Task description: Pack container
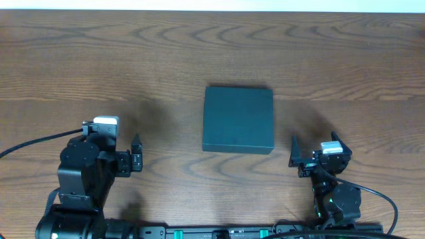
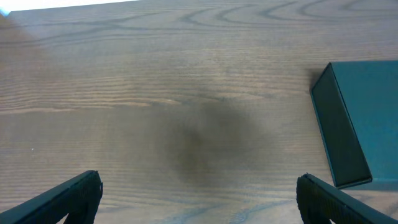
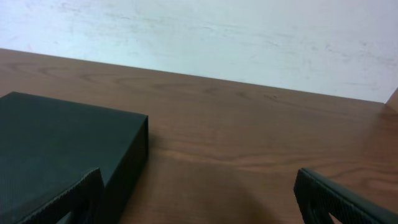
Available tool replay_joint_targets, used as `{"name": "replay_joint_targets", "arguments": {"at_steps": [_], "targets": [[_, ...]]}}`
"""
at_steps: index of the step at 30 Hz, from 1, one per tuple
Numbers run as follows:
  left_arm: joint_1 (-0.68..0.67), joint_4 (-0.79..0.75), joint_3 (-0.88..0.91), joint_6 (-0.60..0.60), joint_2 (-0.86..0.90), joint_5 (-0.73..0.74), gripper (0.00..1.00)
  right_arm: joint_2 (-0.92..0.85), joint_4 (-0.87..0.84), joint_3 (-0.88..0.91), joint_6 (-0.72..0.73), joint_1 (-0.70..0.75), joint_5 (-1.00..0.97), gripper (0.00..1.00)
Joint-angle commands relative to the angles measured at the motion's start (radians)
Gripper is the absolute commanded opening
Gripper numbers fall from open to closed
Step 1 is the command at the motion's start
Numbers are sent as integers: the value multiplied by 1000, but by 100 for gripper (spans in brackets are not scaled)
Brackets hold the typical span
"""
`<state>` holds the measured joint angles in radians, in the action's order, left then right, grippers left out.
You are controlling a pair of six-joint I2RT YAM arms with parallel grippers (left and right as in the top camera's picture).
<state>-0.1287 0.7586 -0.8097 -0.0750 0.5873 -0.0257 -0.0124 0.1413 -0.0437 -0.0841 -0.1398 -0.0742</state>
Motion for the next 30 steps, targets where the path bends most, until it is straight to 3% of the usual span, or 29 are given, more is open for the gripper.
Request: {"name": "replay_joint_targets", "arguments": {"at_steps": [1,11,17,20,27,30], "targets": [[-2,0,-3,9,-3,7,98,7,-2,6,8,-6,11,99],[11,37,1,-9,-22,-7,99,7,-2,6,8,-6,11,99],[23,54,121,-10,-211,61,98,7,-2,6,8,-6,11,99],[23,-87,252,-11,-314,60,99,7,-2,6,8,-6,11,99],[30,-653,552,-50,-447,60,98,7,-2,6,8,-6,11,99],[51,-789,633,-95,-473,60,98,7,-2,6,8,-6,11,99]]}}
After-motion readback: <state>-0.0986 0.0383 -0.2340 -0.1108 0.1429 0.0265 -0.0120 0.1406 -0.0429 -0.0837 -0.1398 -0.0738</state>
